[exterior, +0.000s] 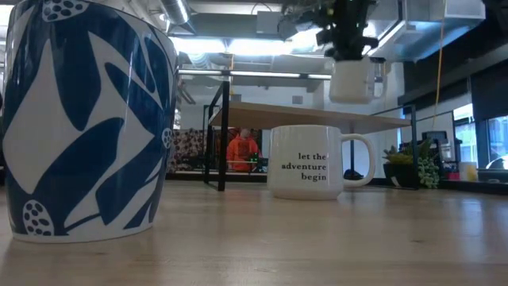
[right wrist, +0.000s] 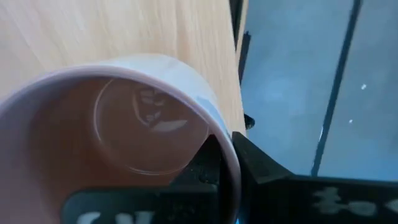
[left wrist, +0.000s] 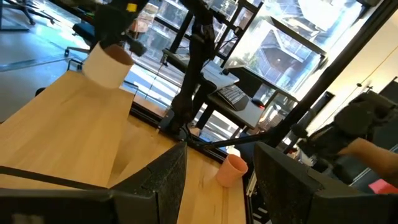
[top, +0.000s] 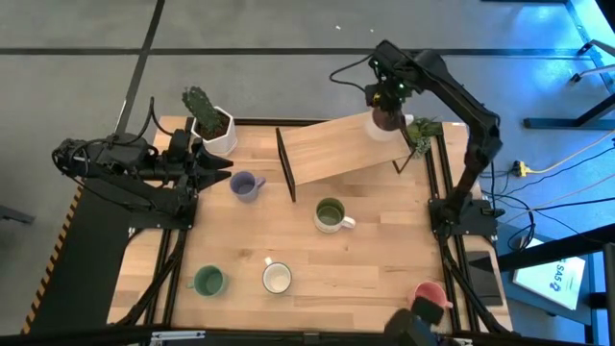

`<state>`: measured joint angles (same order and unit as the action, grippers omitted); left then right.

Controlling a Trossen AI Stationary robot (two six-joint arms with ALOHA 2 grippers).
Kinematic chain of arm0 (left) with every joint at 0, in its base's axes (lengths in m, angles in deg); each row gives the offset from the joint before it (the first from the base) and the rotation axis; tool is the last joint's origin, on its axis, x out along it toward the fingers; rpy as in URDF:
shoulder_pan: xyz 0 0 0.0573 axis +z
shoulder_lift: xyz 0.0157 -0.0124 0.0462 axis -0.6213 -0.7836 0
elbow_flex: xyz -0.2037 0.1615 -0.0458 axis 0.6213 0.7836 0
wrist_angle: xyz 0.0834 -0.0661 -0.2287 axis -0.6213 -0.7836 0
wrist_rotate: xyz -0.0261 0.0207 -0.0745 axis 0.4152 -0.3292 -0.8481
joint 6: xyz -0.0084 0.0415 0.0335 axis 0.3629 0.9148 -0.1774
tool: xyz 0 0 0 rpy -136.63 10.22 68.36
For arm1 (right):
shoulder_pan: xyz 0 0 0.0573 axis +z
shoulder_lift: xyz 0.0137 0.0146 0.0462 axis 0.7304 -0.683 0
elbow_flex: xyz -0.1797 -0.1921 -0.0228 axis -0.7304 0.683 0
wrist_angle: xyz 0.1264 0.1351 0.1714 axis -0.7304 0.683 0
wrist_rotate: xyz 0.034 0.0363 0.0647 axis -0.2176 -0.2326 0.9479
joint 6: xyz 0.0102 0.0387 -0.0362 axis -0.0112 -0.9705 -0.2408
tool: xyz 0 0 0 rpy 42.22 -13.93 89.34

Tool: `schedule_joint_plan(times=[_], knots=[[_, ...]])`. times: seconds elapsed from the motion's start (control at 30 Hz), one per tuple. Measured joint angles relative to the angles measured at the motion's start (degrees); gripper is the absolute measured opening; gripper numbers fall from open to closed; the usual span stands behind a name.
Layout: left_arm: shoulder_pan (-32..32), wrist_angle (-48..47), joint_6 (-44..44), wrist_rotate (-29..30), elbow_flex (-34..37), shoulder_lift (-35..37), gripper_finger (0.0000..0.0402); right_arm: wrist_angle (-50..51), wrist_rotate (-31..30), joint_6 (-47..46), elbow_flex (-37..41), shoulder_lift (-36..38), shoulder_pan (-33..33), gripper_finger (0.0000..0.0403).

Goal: Place coffee mugs
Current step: Put the white-brown mug on the shelf

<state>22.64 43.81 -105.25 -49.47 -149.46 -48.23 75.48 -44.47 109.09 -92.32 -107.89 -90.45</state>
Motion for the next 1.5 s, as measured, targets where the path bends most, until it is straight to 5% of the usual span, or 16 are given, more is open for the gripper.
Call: schedule_joint_plan(times=[0.63, 0.8, 1.5], knots=[[0.0, -1.2, 0.5, 7.0, 0.0, 0.0, 0.0179, -2.3, -4.9, 37.6, 0.0, -5.1, 1.7, 0.0000], [0.0, -1.2, 0.2, 7.2, 0.0, 0.0, 0.0179, -1.6, -0.3, 41.3, 0.0, -5.1, 1.5, 0.0000], [0.0, -1.2, 0.1, 10.1, 0.0, 0.0, 0.0179, -2.4, 1.5, 43.3, -0.3, -8.4, 1.9, 0.0002]])
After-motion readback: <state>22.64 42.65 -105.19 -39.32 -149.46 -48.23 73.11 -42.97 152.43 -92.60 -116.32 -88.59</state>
